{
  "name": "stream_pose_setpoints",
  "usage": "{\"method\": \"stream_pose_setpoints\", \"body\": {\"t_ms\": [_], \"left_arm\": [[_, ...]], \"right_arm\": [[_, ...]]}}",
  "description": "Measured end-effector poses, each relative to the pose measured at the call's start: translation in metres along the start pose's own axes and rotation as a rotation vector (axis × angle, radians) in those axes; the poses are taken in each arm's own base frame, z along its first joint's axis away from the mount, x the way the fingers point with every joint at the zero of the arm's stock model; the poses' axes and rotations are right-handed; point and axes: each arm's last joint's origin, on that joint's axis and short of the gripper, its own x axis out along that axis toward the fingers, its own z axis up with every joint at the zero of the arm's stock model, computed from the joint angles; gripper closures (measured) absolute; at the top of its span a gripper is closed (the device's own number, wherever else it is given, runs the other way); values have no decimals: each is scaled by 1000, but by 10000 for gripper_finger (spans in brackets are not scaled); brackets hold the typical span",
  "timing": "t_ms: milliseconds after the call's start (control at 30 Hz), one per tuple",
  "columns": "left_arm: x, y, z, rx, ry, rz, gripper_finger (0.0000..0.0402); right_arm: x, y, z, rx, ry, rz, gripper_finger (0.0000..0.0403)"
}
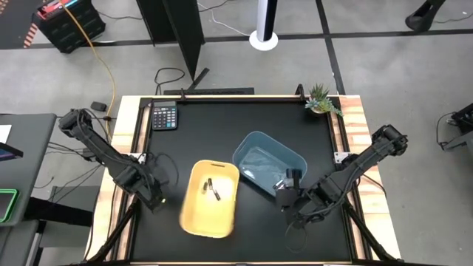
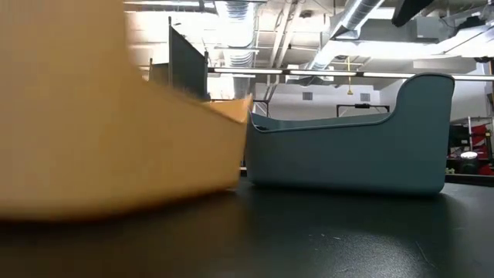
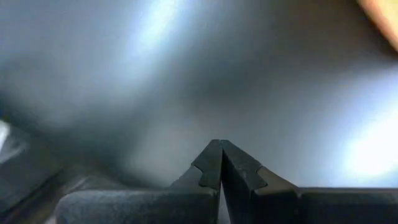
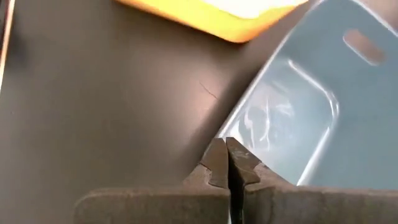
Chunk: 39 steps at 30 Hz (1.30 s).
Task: Sort batteries
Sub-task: Adjust the bins
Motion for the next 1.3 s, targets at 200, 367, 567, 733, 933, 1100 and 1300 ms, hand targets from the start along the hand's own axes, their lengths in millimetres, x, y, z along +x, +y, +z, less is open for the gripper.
{"method": "stream_pose_setpoints", "body": {"t_ms": [200, 367, 567, 733, 933, 1100, 1300], "left_arm": [[0, -17, 9, 80, -103, -171, 399], [-1, -18, 14, 94, -159, -171, 399], [-1, -17, 15, 97, -171, -164, 399], [-1, -17, 16, 95, -201, -152, 399], [-1, -17, 16, 99, -213, -150, 399], [-1, -18, 16, 116, -223, -151, 399], [-1, -18, 17, 114, -250, -139, 399]], "right_arm": [[2, -10, -7, 39, 82, -71, 400], [3, -28, -13, 116, 134, -249, 400], [4, -68, -23, 313, 307, -486, 402], [21, -90, -22, 377, 402, -472, 402], [41, -119, -32, 423, 517, -518, 403], [55, -142, -37, 439, 599, -486, 403], [71, -155, -40, 479, 632, -375, 403]]}}
